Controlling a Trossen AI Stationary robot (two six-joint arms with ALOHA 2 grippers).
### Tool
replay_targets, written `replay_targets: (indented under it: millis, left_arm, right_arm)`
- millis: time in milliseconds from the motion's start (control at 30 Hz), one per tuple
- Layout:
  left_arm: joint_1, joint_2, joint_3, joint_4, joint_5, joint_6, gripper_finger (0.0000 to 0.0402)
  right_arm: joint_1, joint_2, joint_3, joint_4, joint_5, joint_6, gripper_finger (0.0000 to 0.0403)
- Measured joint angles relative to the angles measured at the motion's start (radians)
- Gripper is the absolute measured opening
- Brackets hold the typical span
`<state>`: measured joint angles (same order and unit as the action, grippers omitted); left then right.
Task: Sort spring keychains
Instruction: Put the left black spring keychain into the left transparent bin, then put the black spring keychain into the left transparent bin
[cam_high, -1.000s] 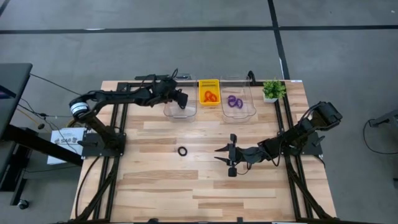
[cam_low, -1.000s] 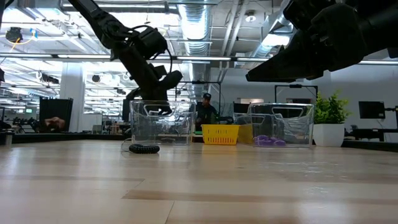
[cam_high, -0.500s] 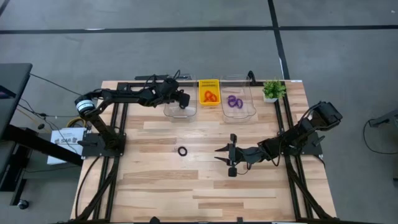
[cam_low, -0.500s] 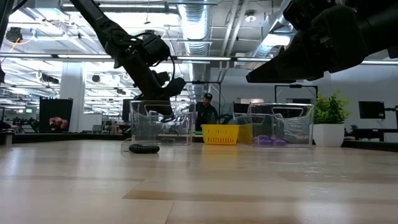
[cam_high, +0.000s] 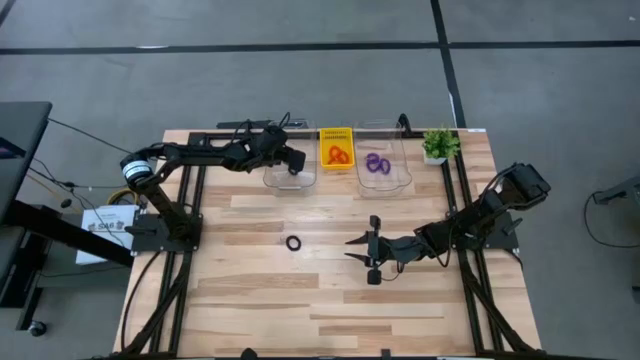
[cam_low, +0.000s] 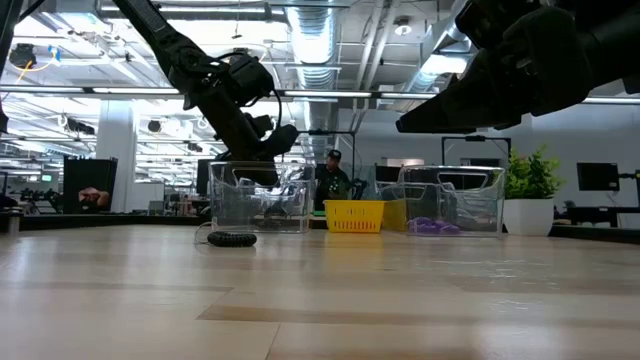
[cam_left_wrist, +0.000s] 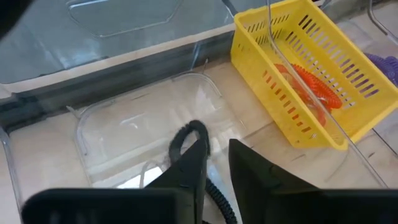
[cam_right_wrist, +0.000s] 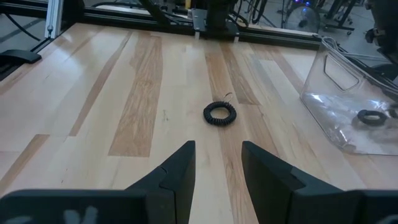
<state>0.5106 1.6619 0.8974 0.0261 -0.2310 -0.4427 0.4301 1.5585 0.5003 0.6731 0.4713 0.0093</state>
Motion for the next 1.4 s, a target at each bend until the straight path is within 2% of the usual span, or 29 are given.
replay_targets:
  millis: [367,467,733,900,1100,1233,1400]
  left_arm:
    - [0.000,0.000,0.000,0.001,0.000,0.003,0.0081]
    - [0.000,-0.010,0.000,0.004,0.000,0.055,0.0081]
    - [-0.039,-0.155,-0.005,0.014,0.000,0.073,0.0081]
    - [-0.151,-0.273,-0.069,0.011,0.000,0.140,0.0081]
    - [-0.361,-0.441,-0.254,0.015,-0.004,0.171,0.0081]
    - [-0.503,-0.525,-0.410,0.112,-0.030,0.206,0.0081]
    - [-0.600,-0.572,-0.567,0.329,-0.043,0.273,0.0081]
  right_arm:
    - [0.000,0.000,0.000,0.000,0.000,0.000,0.0120]
    - [0.000,0.000,0.000,0.000,0.000,0.000,0.0120]
    - [0.000,0.000,0.000,-0.009,0.000,0.001,0.0120]
    - [0.000,0.000,0.000,-0.011,0.000,0.002,0.0120]
    - [0.000,0.000,0.000,-0.015,0.000,0.017,0.0120]
    - [-0.002,0.000,0.000,-0.014,0.000,0.017,0.0120]
    - [-0.002,0.000,0.000,-0.008,0.000,0.010,0.0120]
